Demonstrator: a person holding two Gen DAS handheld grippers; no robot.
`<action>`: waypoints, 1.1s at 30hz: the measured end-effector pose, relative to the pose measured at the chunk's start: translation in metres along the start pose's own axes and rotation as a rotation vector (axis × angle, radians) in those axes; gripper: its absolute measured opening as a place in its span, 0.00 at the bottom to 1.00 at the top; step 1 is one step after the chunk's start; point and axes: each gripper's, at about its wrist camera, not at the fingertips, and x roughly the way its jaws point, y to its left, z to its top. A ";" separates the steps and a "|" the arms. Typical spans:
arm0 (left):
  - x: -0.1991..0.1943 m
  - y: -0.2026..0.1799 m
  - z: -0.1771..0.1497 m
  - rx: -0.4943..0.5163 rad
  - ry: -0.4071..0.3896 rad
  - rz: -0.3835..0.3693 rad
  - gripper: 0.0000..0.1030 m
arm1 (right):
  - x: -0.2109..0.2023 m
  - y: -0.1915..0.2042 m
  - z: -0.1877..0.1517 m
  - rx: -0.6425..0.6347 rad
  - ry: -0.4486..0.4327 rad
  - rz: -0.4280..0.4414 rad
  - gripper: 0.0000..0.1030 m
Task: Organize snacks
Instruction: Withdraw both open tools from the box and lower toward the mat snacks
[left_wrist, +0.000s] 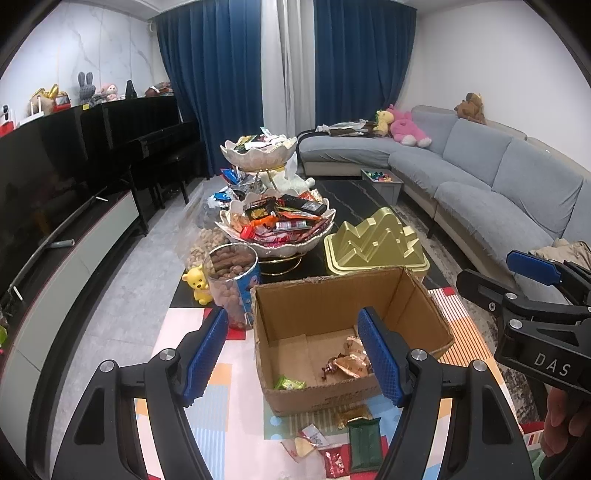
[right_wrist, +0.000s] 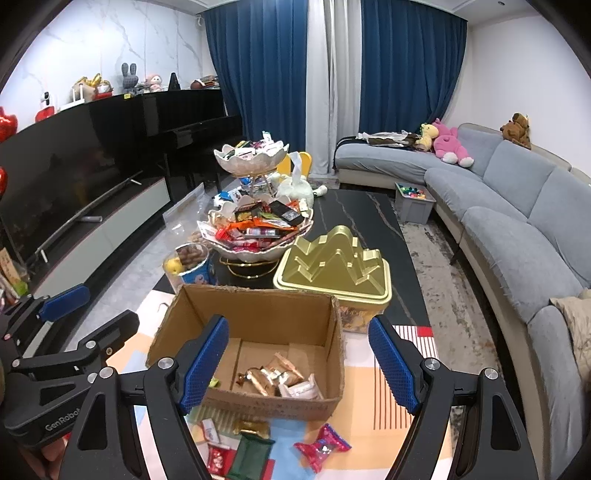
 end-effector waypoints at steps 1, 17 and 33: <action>-0.001 0.000 -0.002 0.001 0.000 0.001 0.70 | -0.001 0.001 -0.002 0.001 0.001 0.001 0.76; -0.006 0.014 -0.049 -0.002 0.042 0.024 0.70 | -0.003 0.025 -0.051 -0.010 0.046 -0.003 0.76; -0.004 0.028 -0.105 -0.051 0.091 0.044 0.70 | 0.000 0.039 -0.094 0.009 0.099 -0.013 0.76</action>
